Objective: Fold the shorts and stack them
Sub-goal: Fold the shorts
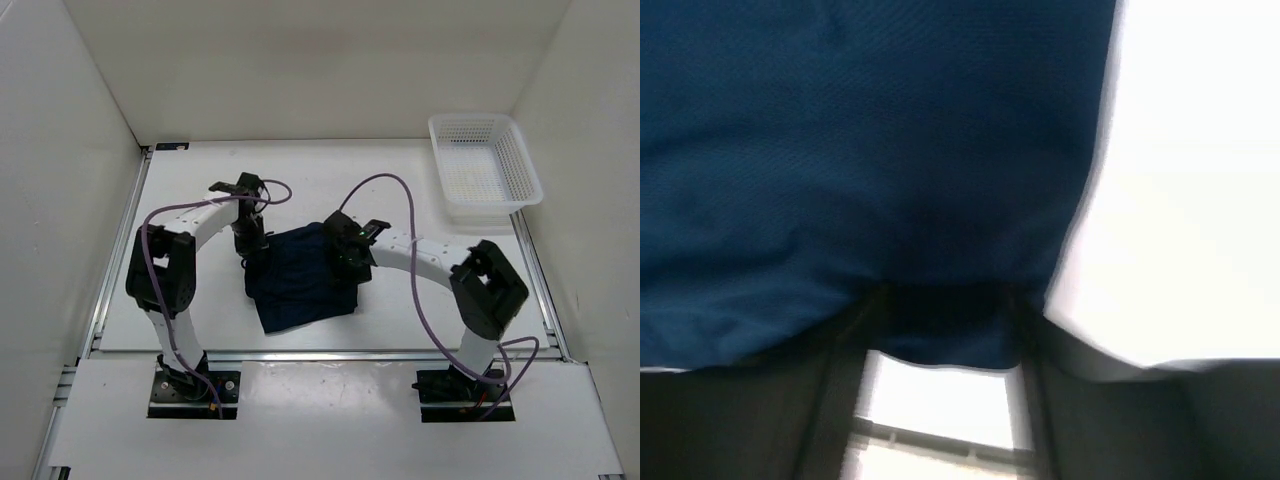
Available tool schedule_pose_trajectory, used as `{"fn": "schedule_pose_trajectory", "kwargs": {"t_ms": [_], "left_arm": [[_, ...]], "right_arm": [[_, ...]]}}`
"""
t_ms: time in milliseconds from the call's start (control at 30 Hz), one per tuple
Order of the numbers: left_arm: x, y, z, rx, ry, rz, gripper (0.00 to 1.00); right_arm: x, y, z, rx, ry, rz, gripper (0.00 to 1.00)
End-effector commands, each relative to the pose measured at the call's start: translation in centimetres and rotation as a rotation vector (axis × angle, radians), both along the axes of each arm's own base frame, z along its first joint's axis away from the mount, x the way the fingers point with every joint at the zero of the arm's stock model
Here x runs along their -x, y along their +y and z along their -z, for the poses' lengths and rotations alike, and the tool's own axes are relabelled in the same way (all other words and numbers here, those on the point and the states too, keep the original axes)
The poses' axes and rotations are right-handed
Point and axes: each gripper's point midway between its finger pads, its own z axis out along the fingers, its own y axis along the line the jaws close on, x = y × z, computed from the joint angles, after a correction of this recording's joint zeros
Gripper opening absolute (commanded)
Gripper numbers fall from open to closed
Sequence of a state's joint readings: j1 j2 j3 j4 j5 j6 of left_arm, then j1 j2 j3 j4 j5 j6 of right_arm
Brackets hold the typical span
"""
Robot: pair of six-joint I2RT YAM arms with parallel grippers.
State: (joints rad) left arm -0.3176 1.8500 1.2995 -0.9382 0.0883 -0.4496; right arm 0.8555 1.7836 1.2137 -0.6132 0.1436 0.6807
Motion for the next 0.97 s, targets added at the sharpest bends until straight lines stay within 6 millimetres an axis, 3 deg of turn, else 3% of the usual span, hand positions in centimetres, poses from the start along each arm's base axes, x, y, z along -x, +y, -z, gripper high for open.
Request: {"fn": "schedule_pose_trajectory", "kwargs": {"t_ms": [0,33,133,167,200,233,300,333,400,467,567,667,800,933], "left_arm": [[-2.6,0.8,-8.3,-0.018,-0.219,0.012,0.18],[-2.8,1.4,-9.7,-0.042,-0.254,0.003,0.21],[-2.5,2.0,-15.5,-0.035,-0.376,0.026,0.53],[-2.4,2.7,-16.8,-0.03,-0.403,0.006,0.61],[-2.1,3.2,-19.2,-0.016,-0.47,0.002,0.71],[-1.4,3.2,-20.1,0.016,-0.483,0.015,0.75],[-1.0,4.1,-22.3,0.047,-0.546,-0.002,0.75],[0.0,4.1,-24.1,0.073,-0.601,0.001,0.75],[1.0,4.4,-25.8,0.095,-0.654,-0.006,0.75],[2.8,5.0,-27.3,0.113,-0.715,-0.014,0.71],[5.4,5.5,-28.4,0.147,-0.783,-0.044,0.67],[7.6,5.8,-28.5,0.183,-0.833,-0.083,0.67],[9.3,7.3,-27.0,0.152,-0.845,-0.181,0.76],[10.5,8.0,-26.5,0.134,-0.833,-0.211,0.79]], "right_arm": [[-2.2,-1.9,-8.7,-0.03,-0.221,0.059,0.7],[-3.2,-3.6,-10.3,0.016,-0.312,0.106,0.75],[-3.4,-7.9,-15.7,0.033,-0.477,0.199,0.89],[-3.9,-10.7,-18.4,0.042,-0.567,0.277,0.93],[-3.5,-12.4,-18.8,0.071,-0.581,0.305,0.94],[-3.2,-14.0,-19.0,0.085,-0.594,0.341,0.96],[-2.6,-17.6,-20.5,0.083,-0.641,0.433,1.0],[-1.9,-19.3,-19.8,0.121,-0.629,0.456,1.0],[-1.3,-22.4,-20.0,0.119,-0.633,0.541,1.0],[-0.2,-25.2,-18.8,0.151,-0.593,0.602,1.0],[0.9,-26.8,-16.7,0.138,-0.506,0.643,1.0],[1.6,-27.0,-14.6,0.114,-0.414,0.656,1.0],[1.4,-26.8,-14.5,0.109,-0.399,0.658,1.0],[1.4,-26.4,-15.1,0.071,-0.42,0.653,1.0]]}}
